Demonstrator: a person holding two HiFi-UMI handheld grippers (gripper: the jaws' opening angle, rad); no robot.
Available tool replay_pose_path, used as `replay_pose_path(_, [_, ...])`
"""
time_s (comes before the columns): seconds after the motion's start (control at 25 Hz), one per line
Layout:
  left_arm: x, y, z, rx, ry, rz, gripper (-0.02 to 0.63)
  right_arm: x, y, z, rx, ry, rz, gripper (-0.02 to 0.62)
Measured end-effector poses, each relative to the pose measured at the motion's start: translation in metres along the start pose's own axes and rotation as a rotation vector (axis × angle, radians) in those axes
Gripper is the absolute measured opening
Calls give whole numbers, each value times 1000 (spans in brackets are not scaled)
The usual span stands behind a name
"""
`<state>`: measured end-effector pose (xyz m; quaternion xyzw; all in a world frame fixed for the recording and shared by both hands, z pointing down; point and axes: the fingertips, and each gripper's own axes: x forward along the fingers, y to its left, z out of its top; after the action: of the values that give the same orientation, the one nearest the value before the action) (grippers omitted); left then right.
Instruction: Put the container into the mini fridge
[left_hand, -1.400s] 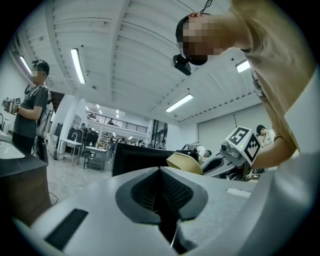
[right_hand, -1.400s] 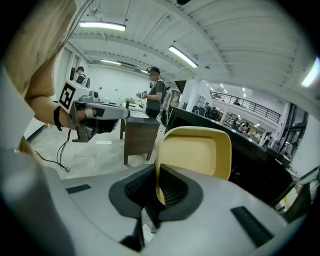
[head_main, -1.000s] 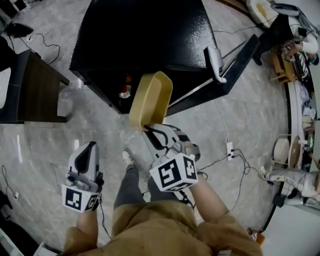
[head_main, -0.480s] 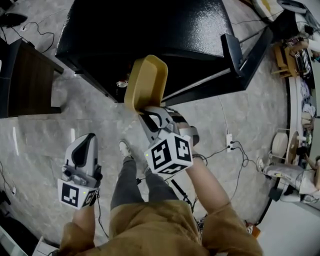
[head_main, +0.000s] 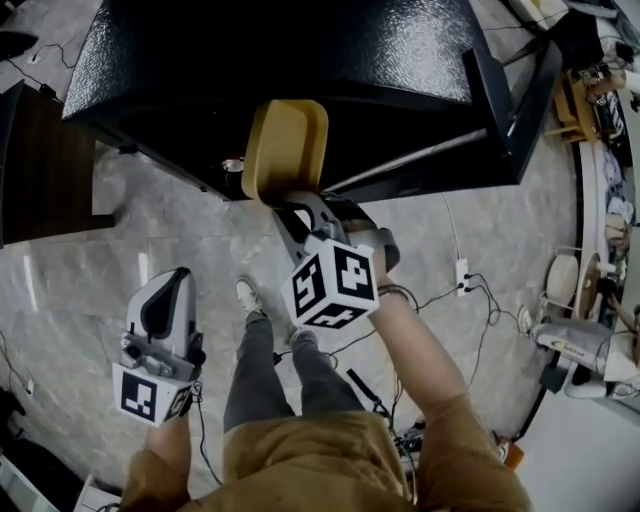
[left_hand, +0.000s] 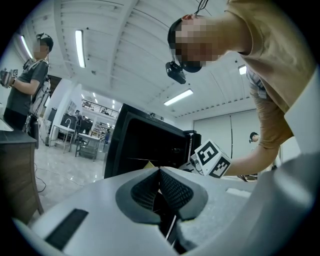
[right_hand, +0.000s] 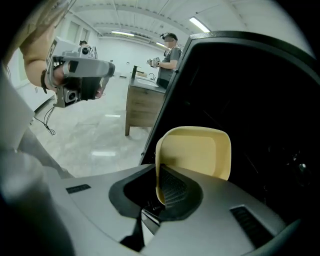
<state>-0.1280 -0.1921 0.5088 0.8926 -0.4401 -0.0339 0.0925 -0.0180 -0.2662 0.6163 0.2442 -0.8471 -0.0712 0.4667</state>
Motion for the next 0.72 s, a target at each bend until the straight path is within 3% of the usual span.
replay_pose_path(0.24, [-1, 10, -17, -20, 4, 15, 2, 29, 10, -9, -36, 37, 37, 11])
replay_pose_path(0.72, [9, 9, -25, -49, 13, -13, 2, 60, -23, -23, -139, 127, 38, 11])
